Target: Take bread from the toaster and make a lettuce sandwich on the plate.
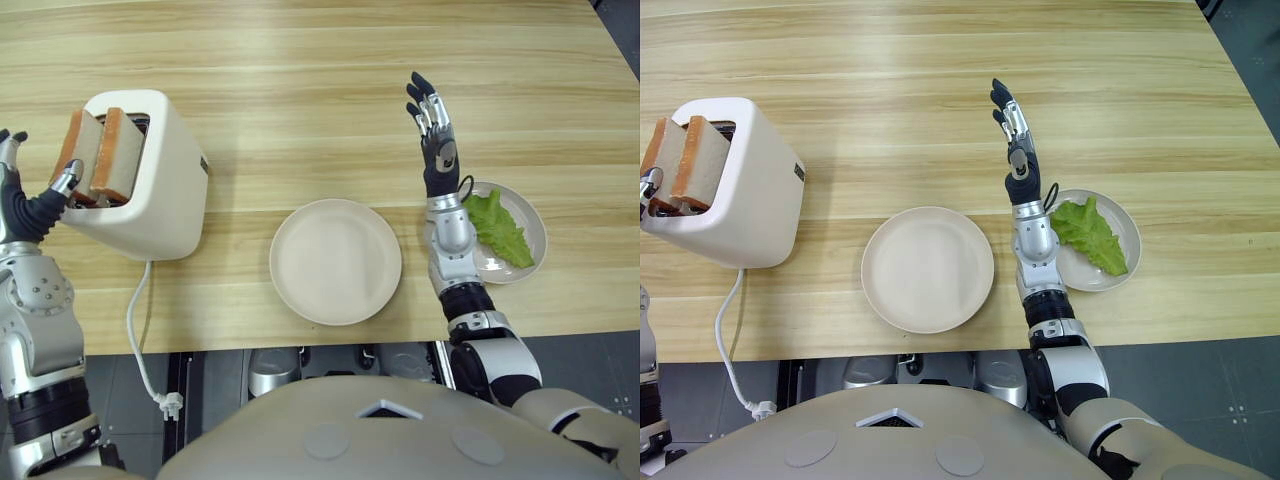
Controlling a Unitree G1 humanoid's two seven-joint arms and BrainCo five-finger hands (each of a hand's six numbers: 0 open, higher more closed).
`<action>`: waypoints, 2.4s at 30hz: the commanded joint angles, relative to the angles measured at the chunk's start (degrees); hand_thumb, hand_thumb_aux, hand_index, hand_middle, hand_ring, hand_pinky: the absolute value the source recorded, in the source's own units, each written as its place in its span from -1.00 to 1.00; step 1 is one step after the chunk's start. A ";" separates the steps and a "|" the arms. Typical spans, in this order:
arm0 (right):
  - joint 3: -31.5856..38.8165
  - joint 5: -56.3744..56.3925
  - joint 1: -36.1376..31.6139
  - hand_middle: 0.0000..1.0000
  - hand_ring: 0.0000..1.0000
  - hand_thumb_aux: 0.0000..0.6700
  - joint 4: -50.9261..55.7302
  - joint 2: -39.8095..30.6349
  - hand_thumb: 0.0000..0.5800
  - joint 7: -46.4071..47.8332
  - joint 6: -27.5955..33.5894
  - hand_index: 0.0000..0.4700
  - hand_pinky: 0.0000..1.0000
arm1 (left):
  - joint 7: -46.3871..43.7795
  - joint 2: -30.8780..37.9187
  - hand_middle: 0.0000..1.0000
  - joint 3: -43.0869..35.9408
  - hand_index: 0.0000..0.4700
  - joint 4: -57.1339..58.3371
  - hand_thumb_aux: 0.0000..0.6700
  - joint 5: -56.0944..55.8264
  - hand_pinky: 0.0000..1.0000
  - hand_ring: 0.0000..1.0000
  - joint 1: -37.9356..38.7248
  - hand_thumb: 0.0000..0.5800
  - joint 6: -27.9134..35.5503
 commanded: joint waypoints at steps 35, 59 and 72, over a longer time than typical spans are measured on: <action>-2.33 -1.93 -0.96 -1.00 -1.00 -1.00 -3.46 -2.36 -1.00 -3.91 -1.00 -1.00 -1.00 | 4.24 4.90 1.00 2.72 0.96 -19.07 1.00 0.05 1.00 1.00 -18.46 1.00 -1.82; -8.12 -40.87 13.80 -1.00 -1.00 -1.00 10.79 -38.23 -1.00 -45.38 1.41 -1.00 -1.00 | -24.28 -15.33 1.00 -42.79 0.96 -3.51 1.00 -24.22 1.00 1.00 -12.02 1.00 -3.85; 4.79 -44.23 10.71 -1.00 -1.00 -1.00 18.40 -41.44 -1.00 -49.67 6.71 -1.00 -1.00 | -21.88 -14.41 1.00 -46.15 0.96 4.66 1.00 -15.84 1.00 1.00 -10.47 1.00 -7.53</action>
